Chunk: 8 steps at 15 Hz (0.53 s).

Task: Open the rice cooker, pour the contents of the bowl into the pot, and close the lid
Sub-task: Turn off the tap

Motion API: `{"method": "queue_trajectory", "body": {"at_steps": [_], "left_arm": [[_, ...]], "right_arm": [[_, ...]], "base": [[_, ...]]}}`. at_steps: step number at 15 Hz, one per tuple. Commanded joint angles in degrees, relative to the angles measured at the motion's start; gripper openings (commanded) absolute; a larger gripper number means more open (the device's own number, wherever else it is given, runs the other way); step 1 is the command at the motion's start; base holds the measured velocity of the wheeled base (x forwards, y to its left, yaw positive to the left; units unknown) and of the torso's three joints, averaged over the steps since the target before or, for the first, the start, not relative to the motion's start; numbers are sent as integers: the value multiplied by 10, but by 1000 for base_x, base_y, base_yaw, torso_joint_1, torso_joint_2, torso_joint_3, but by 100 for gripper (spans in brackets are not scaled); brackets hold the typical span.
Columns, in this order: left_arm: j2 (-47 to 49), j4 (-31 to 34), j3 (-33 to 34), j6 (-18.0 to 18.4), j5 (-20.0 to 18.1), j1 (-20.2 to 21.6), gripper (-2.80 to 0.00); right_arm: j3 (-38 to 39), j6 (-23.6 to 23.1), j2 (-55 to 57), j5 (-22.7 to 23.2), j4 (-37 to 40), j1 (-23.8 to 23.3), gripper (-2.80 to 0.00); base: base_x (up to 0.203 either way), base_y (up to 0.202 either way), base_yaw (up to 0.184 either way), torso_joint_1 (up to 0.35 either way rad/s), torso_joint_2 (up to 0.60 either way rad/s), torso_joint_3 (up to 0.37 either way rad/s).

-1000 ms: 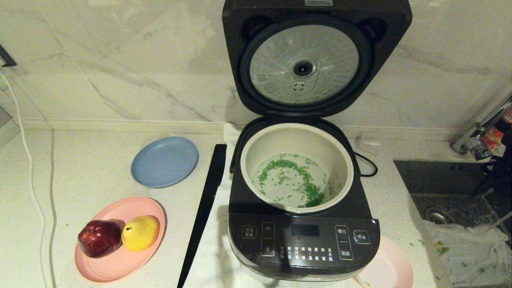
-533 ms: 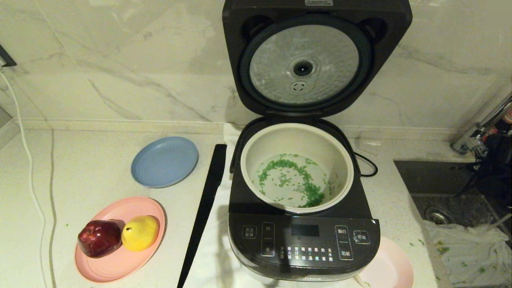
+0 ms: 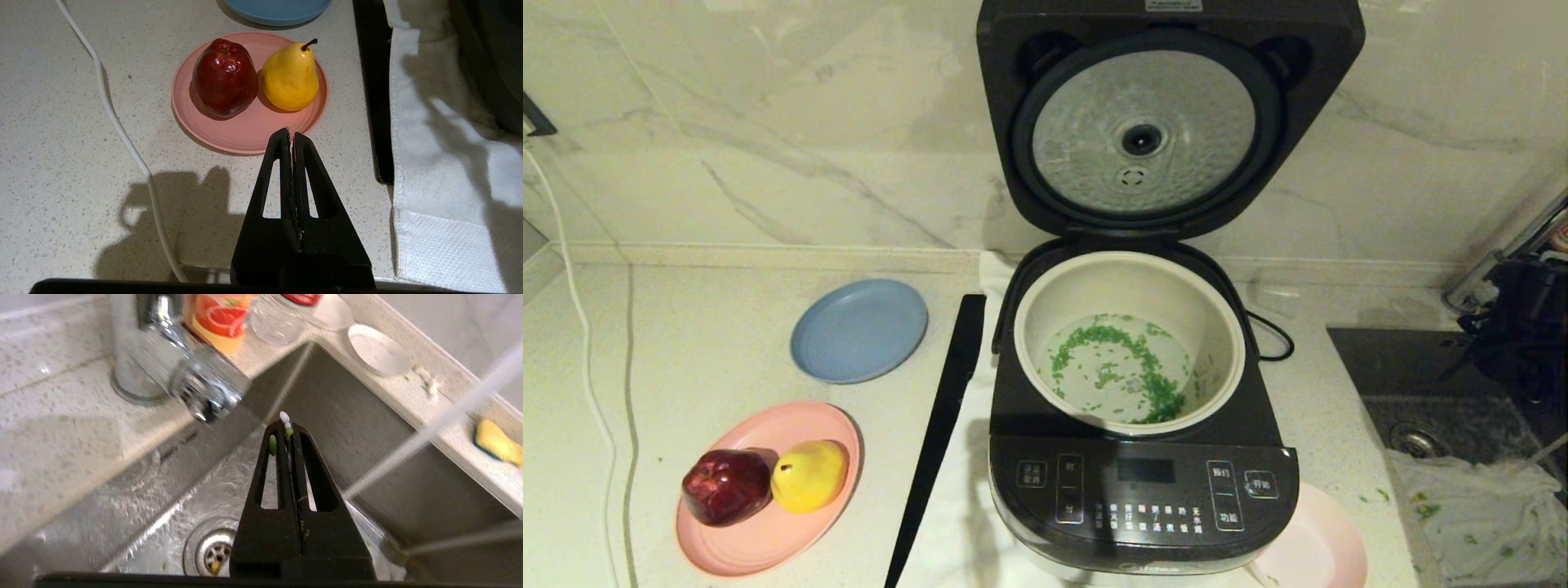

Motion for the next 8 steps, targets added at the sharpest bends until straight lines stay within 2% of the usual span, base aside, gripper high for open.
{"method": "queue_trajectory", "body": {"at_steps": [1, 8], "left_arm": [[-1, 0, 0, 0, 0, 0, -280], [-1, 0, 0, 0, 0, 0, -280]], "right_arm": [[-33, -5, 27, -7, -2, 2, -280], [-102, -17, 78, -14, 0, 10, -280]], "base": [[0, 0, 0, 0, 0, 0], [0, 0, 0, 0, 0, 0]]}}
